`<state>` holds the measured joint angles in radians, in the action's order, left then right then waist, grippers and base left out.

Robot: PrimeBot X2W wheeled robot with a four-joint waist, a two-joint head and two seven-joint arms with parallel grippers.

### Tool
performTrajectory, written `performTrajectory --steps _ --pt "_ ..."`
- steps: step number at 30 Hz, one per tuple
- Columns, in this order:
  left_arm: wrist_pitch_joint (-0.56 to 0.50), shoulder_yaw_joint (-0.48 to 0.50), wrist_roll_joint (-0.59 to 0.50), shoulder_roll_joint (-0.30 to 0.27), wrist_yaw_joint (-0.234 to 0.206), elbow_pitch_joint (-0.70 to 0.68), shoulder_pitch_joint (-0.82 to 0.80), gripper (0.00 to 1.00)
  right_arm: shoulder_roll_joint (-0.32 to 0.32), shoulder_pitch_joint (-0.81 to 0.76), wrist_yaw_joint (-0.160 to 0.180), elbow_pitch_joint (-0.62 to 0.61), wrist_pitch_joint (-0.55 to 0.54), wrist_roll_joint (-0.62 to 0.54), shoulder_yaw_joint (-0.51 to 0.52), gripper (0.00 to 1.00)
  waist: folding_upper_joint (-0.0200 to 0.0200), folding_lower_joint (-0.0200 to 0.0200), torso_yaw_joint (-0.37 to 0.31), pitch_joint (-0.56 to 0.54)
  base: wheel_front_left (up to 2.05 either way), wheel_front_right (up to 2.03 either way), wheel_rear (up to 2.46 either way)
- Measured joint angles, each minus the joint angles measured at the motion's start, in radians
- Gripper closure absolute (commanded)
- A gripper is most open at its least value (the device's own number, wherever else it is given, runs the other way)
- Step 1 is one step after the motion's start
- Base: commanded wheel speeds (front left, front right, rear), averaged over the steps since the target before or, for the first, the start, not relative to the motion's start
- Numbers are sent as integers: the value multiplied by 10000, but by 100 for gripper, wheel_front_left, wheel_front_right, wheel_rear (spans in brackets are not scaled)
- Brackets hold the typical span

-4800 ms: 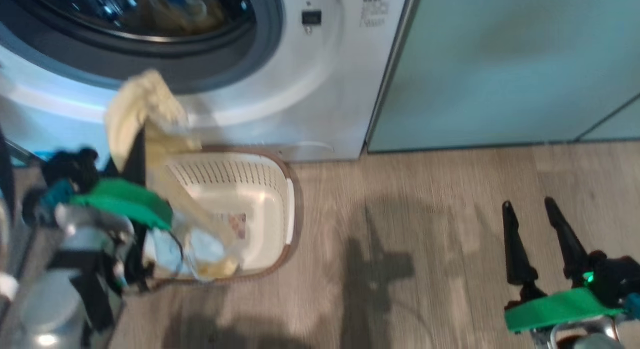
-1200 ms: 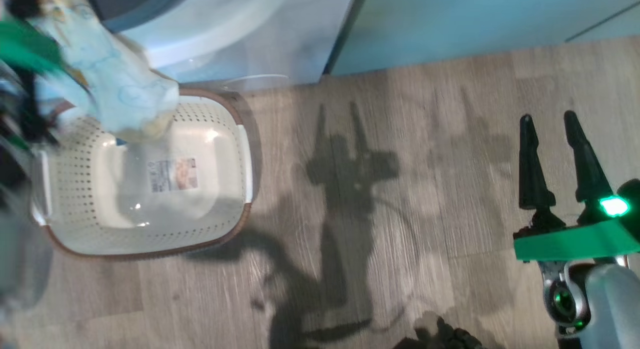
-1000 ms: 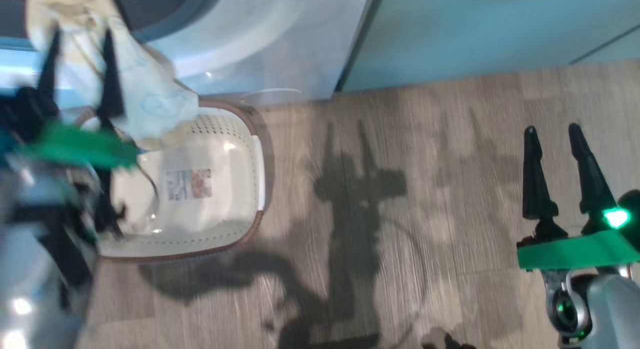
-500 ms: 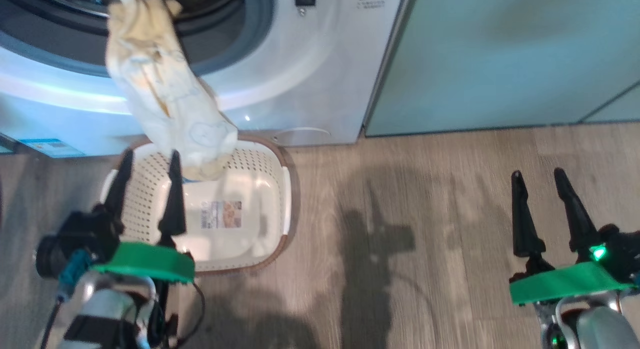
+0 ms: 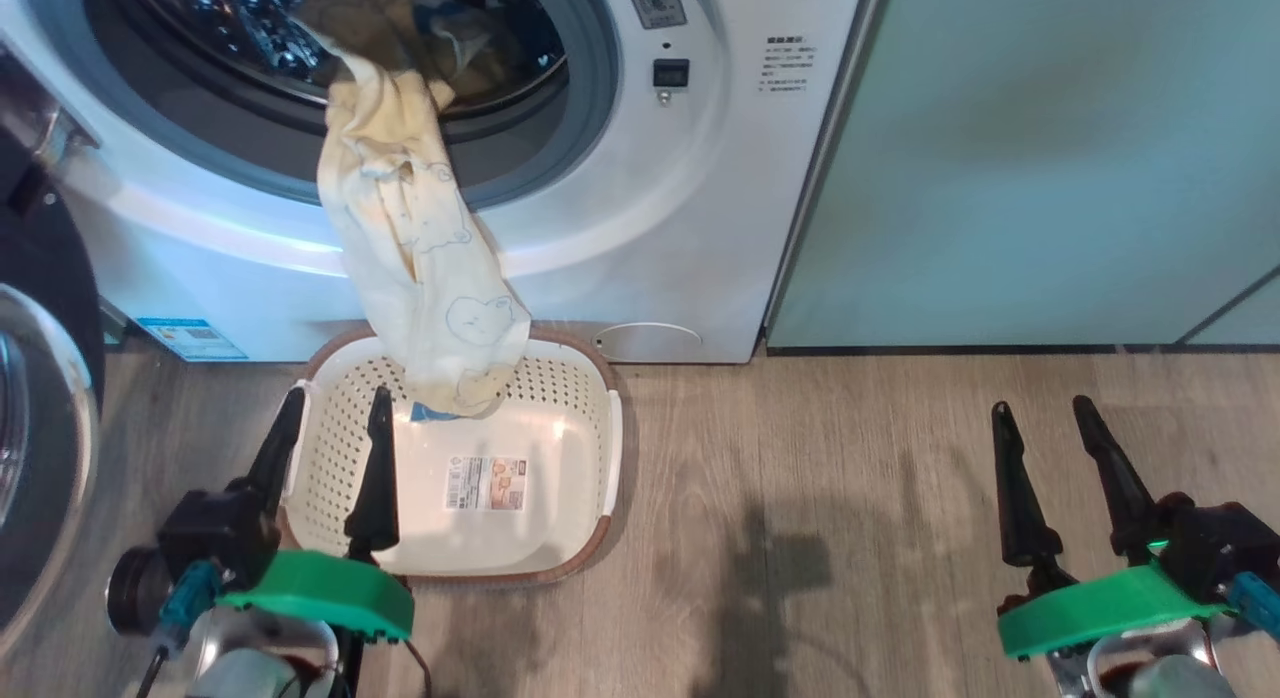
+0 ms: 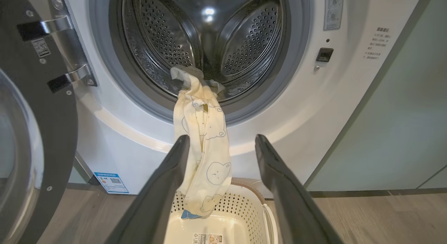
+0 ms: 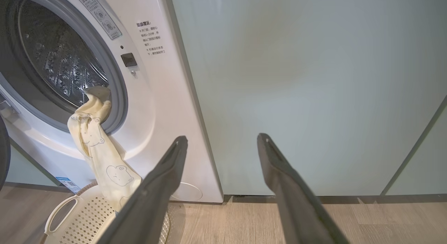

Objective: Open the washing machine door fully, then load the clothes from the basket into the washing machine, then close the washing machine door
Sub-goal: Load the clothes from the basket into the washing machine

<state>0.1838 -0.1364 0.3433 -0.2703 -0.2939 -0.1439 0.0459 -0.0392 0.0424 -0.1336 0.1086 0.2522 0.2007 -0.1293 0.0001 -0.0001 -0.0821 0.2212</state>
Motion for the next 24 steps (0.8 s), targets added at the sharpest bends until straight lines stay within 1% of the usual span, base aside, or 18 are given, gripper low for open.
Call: performTrajectory --steps 8,16,19,24 --pt "-77 -75 12 12 2 -8 19 0 0 1 0 2 0 -2 -6 0 0 2 85 -29 0 0 0" --pt "-75 -121 21 10 2 -8 19 0 0 3 0 -2 0 -2 -29 0 -1 2 4 22 0 0 0" --pt "-75 -150 184 17 13 4 17 0 0 4 0 -27 0 -2 -52 0 0 1 -20 112 0 0 0" --pt "-56 -130 474 61 219 330 -157 0 0 41 0 -163 0 -2 -54 0 0 2 -45 416 0 0 0"
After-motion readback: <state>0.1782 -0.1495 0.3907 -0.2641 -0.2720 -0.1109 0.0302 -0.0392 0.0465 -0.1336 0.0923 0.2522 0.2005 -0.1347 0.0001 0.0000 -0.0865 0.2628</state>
